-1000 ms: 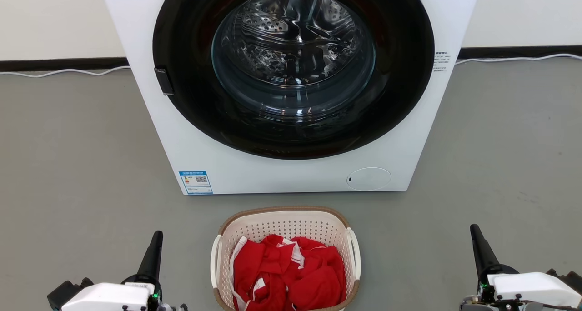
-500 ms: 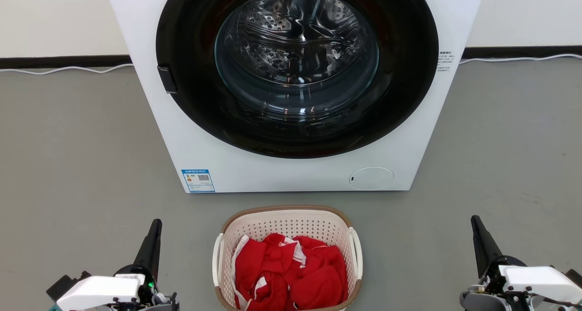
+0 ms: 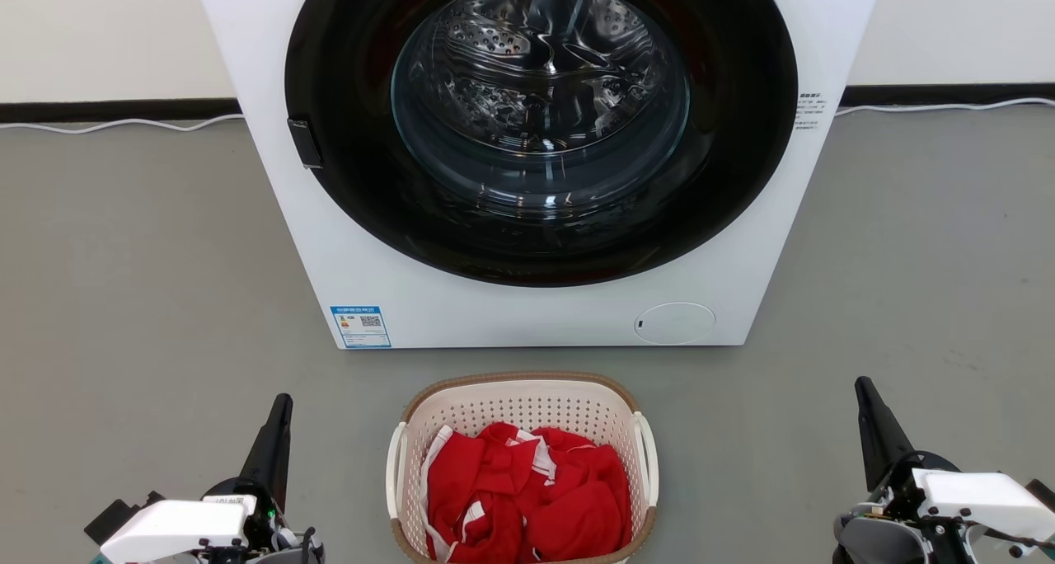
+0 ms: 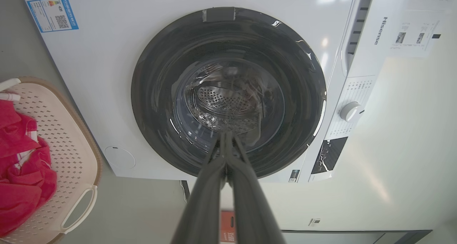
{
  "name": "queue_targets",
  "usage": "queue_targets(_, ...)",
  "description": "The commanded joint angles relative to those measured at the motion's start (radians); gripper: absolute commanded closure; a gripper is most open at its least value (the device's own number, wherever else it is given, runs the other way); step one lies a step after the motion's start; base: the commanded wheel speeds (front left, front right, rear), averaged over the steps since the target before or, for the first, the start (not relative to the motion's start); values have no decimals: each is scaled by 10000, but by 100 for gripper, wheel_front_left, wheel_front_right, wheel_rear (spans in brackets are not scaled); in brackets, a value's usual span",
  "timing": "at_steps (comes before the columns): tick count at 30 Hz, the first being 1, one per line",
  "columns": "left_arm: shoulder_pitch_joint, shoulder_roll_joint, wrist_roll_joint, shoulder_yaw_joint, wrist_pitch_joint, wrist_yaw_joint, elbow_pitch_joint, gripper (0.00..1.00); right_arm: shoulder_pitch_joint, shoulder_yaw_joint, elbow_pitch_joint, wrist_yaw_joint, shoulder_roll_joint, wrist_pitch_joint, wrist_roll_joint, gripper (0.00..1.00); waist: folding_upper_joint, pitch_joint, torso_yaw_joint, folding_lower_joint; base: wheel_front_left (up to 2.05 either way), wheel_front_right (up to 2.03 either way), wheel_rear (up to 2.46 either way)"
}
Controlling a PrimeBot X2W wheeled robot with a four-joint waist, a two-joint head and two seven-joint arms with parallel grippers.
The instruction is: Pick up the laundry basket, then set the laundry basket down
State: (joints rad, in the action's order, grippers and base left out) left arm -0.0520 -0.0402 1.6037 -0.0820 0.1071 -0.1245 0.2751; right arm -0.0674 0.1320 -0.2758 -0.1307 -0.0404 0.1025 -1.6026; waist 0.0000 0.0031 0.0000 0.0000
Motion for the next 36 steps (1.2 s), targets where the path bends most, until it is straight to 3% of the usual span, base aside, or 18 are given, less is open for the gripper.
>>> queue_targets(1,-561,-101,47,-321,64,-61,-296,100,-404,-187,311,0,-98,104,-65,100,0,0,0,0,0,0,0)
queue_targets(36,-561,-100,48,-319,62,-61,-298,100,-404,-187,311,0,-98,104,-65,100,0,0,0,0,0,0,0)
